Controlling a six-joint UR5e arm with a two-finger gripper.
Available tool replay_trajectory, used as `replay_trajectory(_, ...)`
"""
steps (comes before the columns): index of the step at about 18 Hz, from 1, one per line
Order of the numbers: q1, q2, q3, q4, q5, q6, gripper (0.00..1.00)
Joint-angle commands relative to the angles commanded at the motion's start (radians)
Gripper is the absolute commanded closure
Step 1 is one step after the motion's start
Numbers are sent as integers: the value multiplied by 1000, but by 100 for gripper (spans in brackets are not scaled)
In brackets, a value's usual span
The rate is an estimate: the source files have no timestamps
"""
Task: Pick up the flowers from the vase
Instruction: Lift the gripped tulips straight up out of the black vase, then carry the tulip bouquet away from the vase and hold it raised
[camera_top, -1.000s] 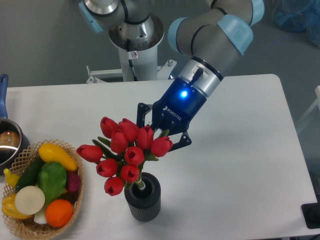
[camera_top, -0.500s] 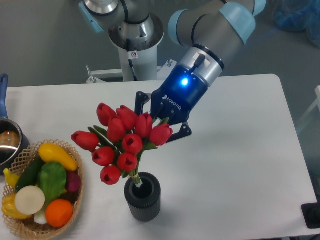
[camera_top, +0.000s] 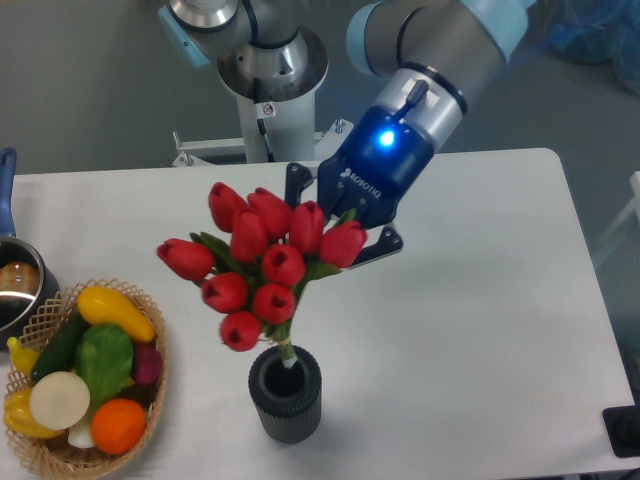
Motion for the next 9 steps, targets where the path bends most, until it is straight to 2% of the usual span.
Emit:
replay_trajectory(6, 78, 5, -2, -3, 242, 58, 100)
replay_trajectory(9, 118, 0, -21, -6, 308, 156, 100)
